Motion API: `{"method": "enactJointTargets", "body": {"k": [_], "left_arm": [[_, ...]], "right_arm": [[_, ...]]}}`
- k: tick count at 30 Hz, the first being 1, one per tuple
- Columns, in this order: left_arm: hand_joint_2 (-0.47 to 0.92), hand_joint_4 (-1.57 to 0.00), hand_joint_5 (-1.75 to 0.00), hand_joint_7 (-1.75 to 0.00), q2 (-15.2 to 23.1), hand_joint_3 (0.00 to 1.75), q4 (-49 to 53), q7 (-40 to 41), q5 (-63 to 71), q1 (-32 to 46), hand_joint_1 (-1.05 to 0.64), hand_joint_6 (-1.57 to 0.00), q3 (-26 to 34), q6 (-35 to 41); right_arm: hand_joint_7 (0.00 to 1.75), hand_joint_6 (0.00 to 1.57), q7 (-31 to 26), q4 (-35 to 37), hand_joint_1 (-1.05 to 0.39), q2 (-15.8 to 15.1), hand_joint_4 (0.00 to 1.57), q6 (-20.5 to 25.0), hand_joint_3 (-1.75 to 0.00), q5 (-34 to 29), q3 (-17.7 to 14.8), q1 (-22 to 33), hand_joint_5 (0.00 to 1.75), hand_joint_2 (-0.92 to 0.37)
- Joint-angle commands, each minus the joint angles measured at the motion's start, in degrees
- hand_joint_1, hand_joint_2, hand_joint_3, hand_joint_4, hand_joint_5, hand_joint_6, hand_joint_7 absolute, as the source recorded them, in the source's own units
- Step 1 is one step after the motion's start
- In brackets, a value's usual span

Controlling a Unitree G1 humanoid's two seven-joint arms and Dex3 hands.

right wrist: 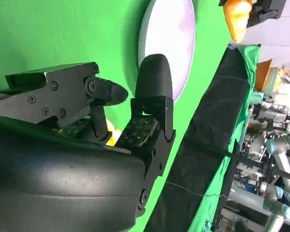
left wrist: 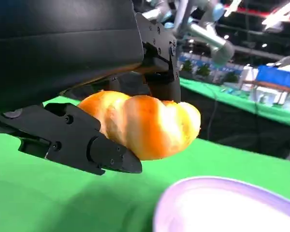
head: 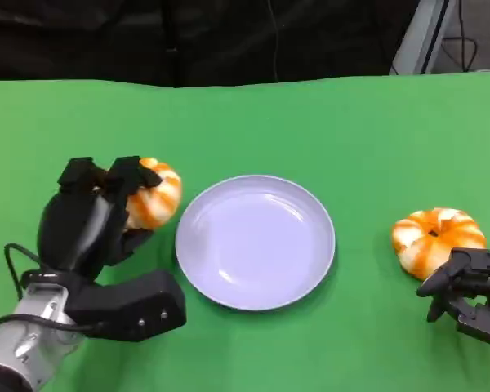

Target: Grasp the bread from the table and place it into the plate.

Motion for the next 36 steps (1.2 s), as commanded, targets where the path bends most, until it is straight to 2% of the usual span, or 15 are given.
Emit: {"method": "enactJointTargets", "body": {"k": [1, 15, 21, 36], "left_arm": [[0.92, -0.20, -1.62, -1.40, 0.21, 0.33, -3.17, -1.40, 0.97, 1.58, -0.07, -0.27, -0.35, 0.11], [0.92, -0.17, -1.66, -1.42, -2.92, 0.23, -8.45, -4.26, 2.54, 1.89, -0.07, -0.26, -2.14, -0.01], [0.92, -0.21, -1.63, -1.40, -5.13, 0.29, -8.13, -4.82, 3.11, 1.02, -0.05, -0.29, -2.71, -0.01], [0.92, -0.23, -1.61, -1.38, -8.67, 0.25, -2.20, -6.04, 3.17, -2.96, -0.05, -0.30, -4.13, -1.61]], "right_arm": [[0.90, 0.96, -0.17, -0.01, 0.06, -0.42, 0.86, 0.19, -0.51, 0.29, -0.19, -0.08, 1.38, -0.89], [0.87, 0.96, 0.45, -0.03, 0.06, -0.15, 0.86, -0.20, -0.52, 0.64, -0.23, -0.08, 1.37, -0.89], [0.86, 0.96, 0.48, -0.04, 0.05, -0.11, 0.86, 0.55, -0.52, 0.61, -0.24, -0.05, 1.37, -0.88], [0.86, 0.97, -0.90, 0.06, 0.05, -0.29, 0.86, -0.41, -0.53, -0.52, 0.17, -0.05, 1.37, -0.88]]}}
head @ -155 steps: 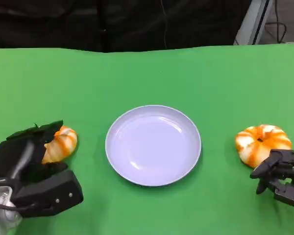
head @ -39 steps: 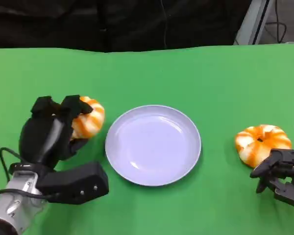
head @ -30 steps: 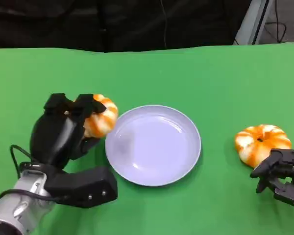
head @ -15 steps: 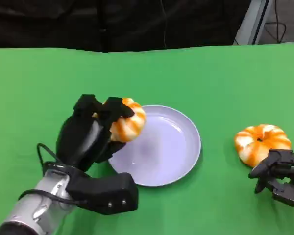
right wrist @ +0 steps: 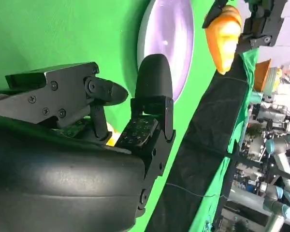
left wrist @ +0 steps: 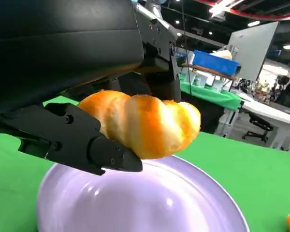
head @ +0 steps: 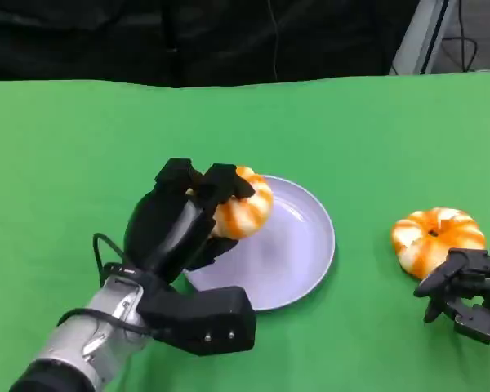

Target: Grasp the bread from the table and place it into the plate.

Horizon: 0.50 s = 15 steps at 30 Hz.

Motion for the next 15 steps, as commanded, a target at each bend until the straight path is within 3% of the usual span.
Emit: {"method": "enactJointTargets", "body": {"k": [1, 15], "left_arm": [[0.92, -0.23, -1.61, -1.38, -0.46, 0.25, 2.05, -0.82, -0.30, -1.77, -0.05, -0.30, -0.25, -0.67], [0.92, -0.18, -1.68, -1.41, -3.26, 0.17, 8.55, -1.21, -0.15, -5.51, -0.07, -0.29, -1.79, -2.30]], "right_arm": [[0.87, 0.97, -1.05, -0.07, 0.04, -0.80, 0.86, -0.27, -0.53, -0.67, 0.18, 0.01, 1.37, -0.88], [0.87, 0.97, -1.15, -0.04, 0.05, -0.52, 0.87, -0.81, -0.55, -0.69, 0.17, 0.06, 1.36, -0.87]]}}
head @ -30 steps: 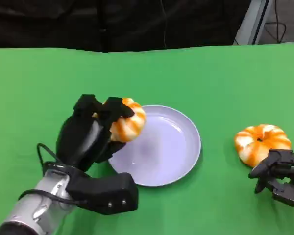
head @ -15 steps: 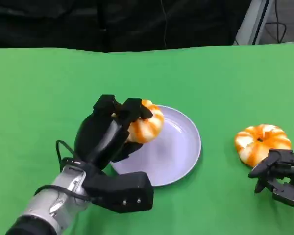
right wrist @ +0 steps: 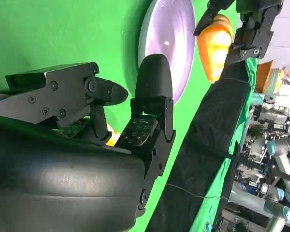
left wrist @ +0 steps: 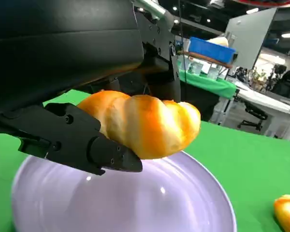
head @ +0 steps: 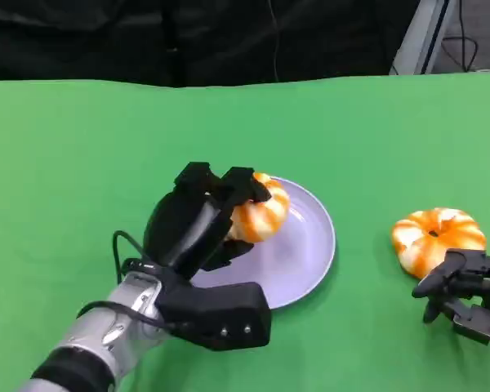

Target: Grasp the bread from the table and place it into the plate.

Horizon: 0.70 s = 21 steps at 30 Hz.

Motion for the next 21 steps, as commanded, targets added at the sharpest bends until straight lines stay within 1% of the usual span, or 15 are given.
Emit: {"method": "enactJointTargets", "body": {"k": [1, 10, 12, 14, 17, 21], "left_arm": [[0.92, -0.18, -1.68, -1.41, 0.26, 0.17, 0.97, -0.88, -0.18, -1.38, -0.07, -0.29, -0.31, -0.40], [0.92, -0.19, -1.68, -1.41, -0.14, 0.15, 1.15, -1.39, -0.39, -1.64, -0.07, -0.29, -0.42, -0.09], [0.92, -0.20, -1.69, -1.41, -1.91, 0.18, 4.74, -1.40, 0.26, -3.54, -0.09, -0.30, -1.53, -0.14], [0.92, -0.20, -1.70, -1.41, -2.82, 0.20, 7.33, -1.12, 0.46, -4.78, -0.11, -0.31, -2.13, -0.62], [0.92, -0.20, -1.71, -1.39, -3.10, 0.19, 8.95, -0.48, 0.34, -5.50, -0.11, -0.32, -2.39, -1.25], [0.92, -0.19, -1.70, -1.39, -3.37, 0.24, 9.69, -1.46, -0.34, -5.77, -0.11, -0.32, -2.35, -1.38]], "right_arm": [[0.87, 0.97, -0.36, 0.00, 0.05, -0.54, 0.87, -0.69, -0.55, 0.10, -0.08, 0.04, 1.36, -0.86], [0.87, 0.97, -0.32, 0.02, 0.05, -0.47, 0.87, -0.61, -0.57, 0.21, -0.10, 0.01, 1.37, -0.85], [0.87, 0.98, -1.34, -0.20, 0.05, -0.52, 0.87, -1.08, -0.57, -0.57, 0.18, 0.18, 1.37, -0.85], [0.89, 0.97, -1.90, -0.29, 0.05, -0.51, 0.86, -1.23, -0.59, -0.96, 0.39, 0.24, 1.37, -0.84], [0.90, 0.97, -2.15, -0.27, 0.05, -0.52, 0.86, -1.16, -0.60, -0.96, 0.60, 0.23, 1.37, -0.83], [0.91, 0.96, -2.30, -0.57, 0.04, -0.51, 0.86, -0.77, -0.61, -0.94, 0.64, 0.35, 1.38, -0.83]]}}
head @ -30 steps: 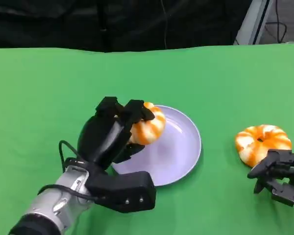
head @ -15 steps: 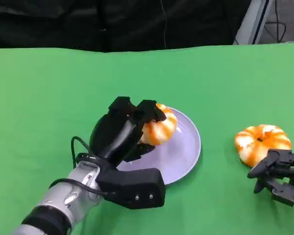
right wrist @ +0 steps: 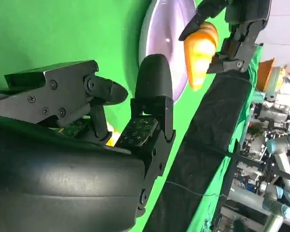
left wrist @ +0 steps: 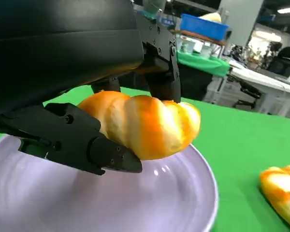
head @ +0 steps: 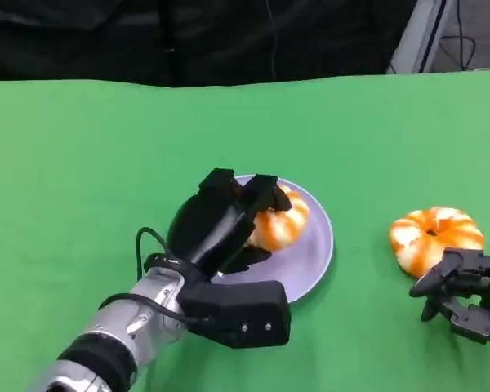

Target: Grasp the bread from the table and place it into the plate.

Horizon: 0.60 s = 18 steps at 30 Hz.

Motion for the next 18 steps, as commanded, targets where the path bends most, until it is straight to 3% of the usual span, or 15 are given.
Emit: {"method": "enactJointTargets", "body": {"k": [1, 18], "left_arm": [[0.92, -0.19, -1.70, -1.39, 0.38, 0.24, 1.17, -0.54, -0.58, -1.45, -0.11, -0.32, 0.09, -0.46], [0.92, -0.19, -1.72, -1.35, -0.21, 0.19, 3.26, -0.76, -0.60, -2.32, -0.10, -0.35, -0.44, -0.81]], "right_arm": [[0.91, 0.96, -0.38, -0.47, 0.04, -0.58, 0.86, 0.00, -0.61, 0.22, -0.04, 0.32, 1.38, -0.83], [0.92, 0.95, -1.25, -0.36, 0.05, -0.68, 0.86, -0.36, -0.65, -0.12, 0.43, 0.21, 1.38, -0.80]]}}
